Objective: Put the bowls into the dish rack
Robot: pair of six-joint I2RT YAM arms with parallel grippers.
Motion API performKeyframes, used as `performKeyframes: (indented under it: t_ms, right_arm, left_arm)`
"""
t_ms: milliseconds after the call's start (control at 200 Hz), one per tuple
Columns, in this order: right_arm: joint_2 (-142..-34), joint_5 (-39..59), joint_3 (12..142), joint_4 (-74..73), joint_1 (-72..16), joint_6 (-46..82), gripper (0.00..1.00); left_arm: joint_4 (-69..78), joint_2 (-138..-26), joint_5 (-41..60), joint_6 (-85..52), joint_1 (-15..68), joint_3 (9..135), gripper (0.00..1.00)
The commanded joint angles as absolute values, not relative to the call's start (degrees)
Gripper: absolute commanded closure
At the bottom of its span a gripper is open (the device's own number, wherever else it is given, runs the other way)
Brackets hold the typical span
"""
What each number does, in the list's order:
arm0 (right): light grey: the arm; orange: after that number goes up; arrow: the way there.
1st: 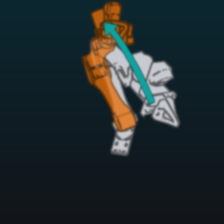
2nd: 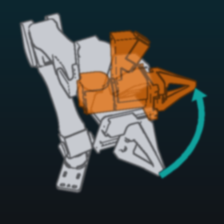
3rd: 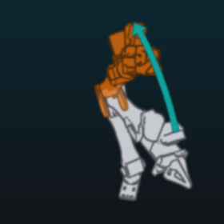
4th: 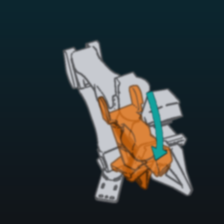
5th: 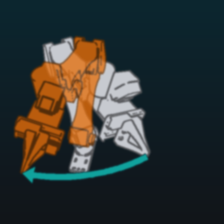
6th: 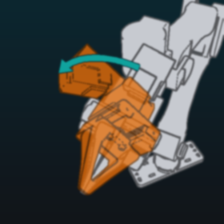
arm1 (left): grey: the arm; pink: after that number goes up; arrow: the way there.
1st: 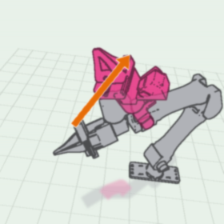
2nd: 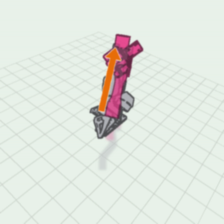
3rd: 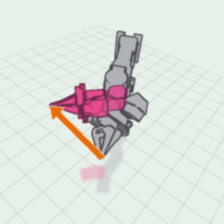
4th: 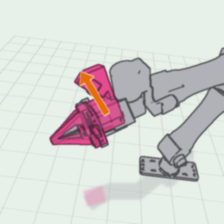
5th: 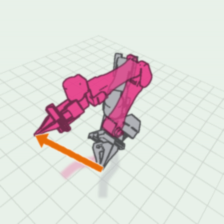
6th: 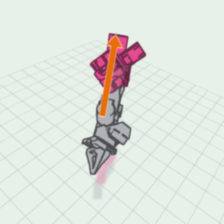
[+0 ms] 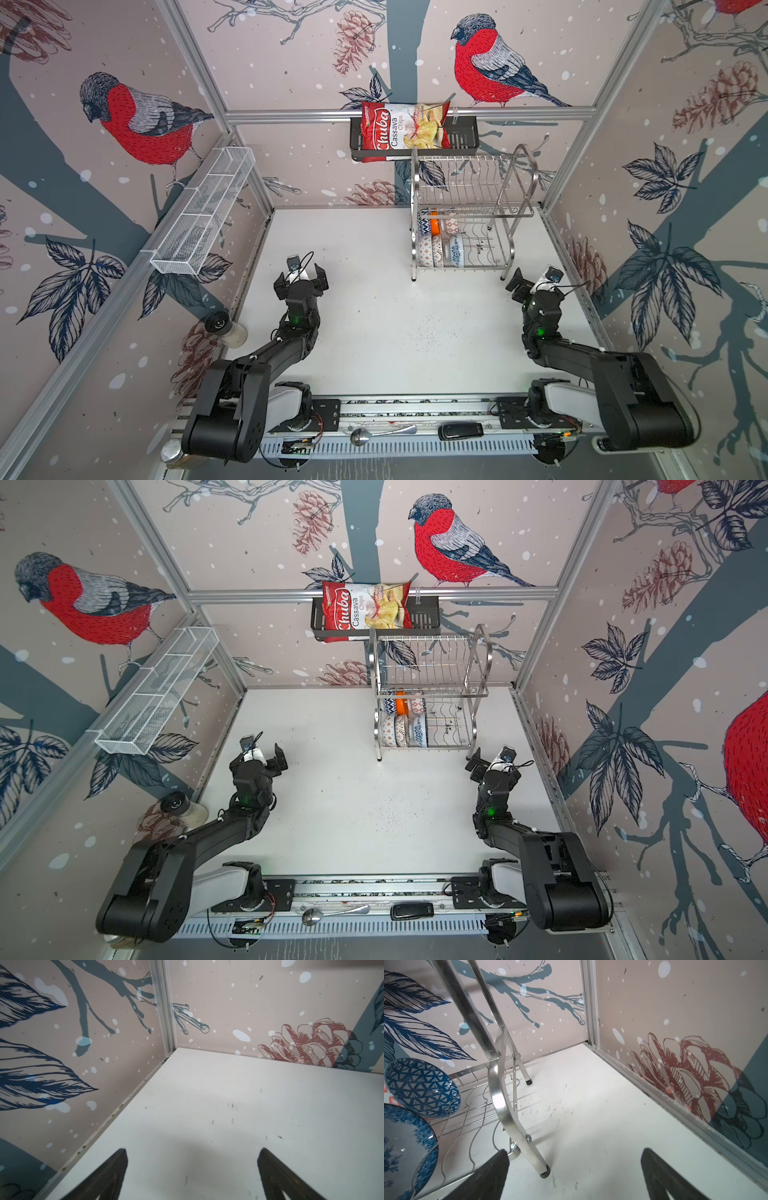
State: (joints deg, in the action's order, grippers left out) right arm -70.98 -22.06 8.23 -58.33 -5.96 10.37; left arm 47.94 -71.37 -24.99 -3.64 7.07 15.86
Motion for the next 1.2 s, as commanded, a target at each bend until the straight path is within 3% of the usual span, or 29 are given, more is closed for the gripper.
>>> performKeyframes:
  t_ms: [0, 190, 335, 505, 725, 850, 1196]
  right_arm:
    - [-71.5, -23.5, 7.9, -65.5, -6.2, 6.7, 0.0]
    - [-73.8, -23.1, 7.4, -69.6, -8.6, 2.1, 0.01]
    - [-83.6, -24.3, 4.7, -85.5, -8.9, 0.2, 0.0]
    - [-86.8, -28.6, 6.2, -84.7, -8.8, 2.2, 0.0]
    - [-86.5, -26.3, 10.4, -75.6, -6.3, 4.9, 0.0]
    - [-86.1, -21.1, 12.4, -70.9, -3.0, 7.2, 0.01]
    - [-86.0, -21.1, 12.1, -71.3, -3.0, 7.2, 0.0]
  left_arm:
    - [57.7, -75.2, -21.4, -3.4, 6.8, 15.1, 0.02]
    - [61.8, -78.7, -16.6, -1.2, 6.6, 14.2, 0.02]
    - [67.3, -78.4, -16.0, 0.1, 5.6, 11.5, 0.02]
    - [89.3, -90.2, -10.4, 3.2, 5.1, 6.3, 0.01]
    - [77.9, -89.4, -19.4, -0.2, 5.2, 11.9, 0.01]
    - [77.2, -90.0, -20.8, -0.6, 5.3, 12.8, 0.01]
    - [80.7, -90.5, -24.4, 0.7, 6.8, 11.6, 0.01]
